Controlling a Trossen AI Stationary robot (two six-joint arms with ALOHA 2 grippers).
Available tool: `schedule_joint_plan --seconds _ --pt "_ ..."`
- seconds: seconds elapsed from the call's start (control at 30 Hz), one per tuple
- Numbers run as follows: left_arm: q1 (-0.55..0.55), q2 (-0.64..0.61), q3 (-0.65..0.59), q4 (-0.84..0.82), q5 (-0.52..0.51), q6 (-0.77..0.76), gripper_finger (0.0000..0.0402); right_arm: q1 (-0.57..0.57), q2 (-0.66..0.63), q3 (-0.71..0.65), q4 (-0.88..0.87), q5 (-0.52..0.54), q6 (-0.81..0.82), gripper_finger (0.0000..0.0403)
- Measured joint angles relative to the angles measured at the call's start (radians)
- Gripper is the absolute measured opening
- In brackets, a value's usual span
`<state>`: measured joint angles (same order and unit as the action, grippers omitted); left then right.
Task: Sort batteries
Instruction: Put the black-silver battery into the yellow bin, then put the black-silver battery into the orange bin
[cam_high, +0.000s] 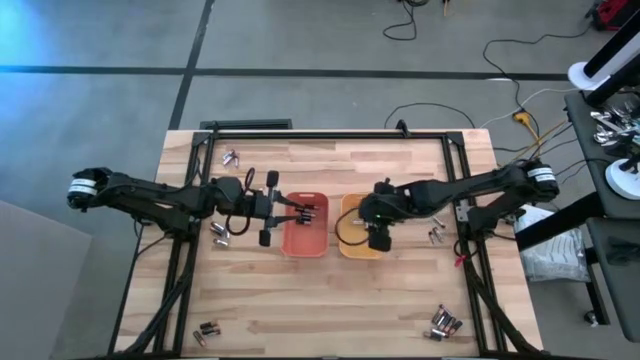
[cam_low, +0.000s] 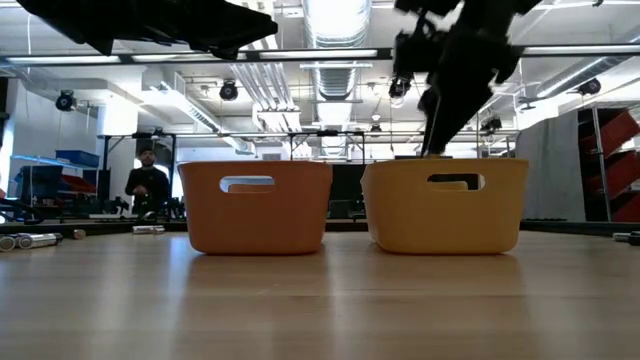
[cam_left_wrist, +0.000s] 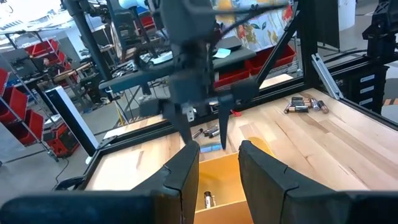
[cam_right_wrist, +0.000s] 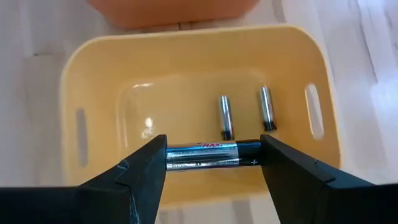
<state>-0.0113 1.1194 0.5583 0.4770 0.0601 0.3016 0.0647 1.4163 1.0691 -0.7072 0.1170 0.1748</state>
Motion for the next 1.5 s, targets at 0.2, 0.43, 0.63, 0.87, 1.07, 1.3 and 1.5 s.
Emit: schedule_joint_plan --seconds 0.2,0.43,0.63,0.87,1.07,1.3,1.5 --pt "0.000 0.000 0.000 0.001 0.000 0.001 0.0095 -0.079 0.142 0.018 0.034 -0.128 -0.098 0.0230" --pt "0.000 0.000 0.000 0.000 0.000 0.004 0.0095 -0.128 0.280 0.065 0.031 -0.136 -0.115 0.0227" --pt "0.000 0.000 0.000 -0.003 0.000 0.004 0.0095 -0.126 0.344 0.081 0.028 -0.143 -0.115 0.0231" --pt "0.000 0.000 0.000 -0.006 0.000 0.019 0.0095 -0.127 0.356 0.081 0.033 -0.142 -0.114 0.0229" --pt "0.000 0.000 0.000 -0.006 0.000 0.019 0.0095 -0.127 0.360 0.079 0.034 -0.144 -0.107 0.0255" --pt "0.000 0.000 0.000 -0.006 0.000 0.019 0.0095 -0.126 0.361 0.085 0.029 -0.144 -0.106 0.0288" --pt "0.000 0.000 0.000 -0.006 0.000 0.019 0.0095 -0.122 0.302 0.128 -0.019 -0.143 -0.095 0.0312"
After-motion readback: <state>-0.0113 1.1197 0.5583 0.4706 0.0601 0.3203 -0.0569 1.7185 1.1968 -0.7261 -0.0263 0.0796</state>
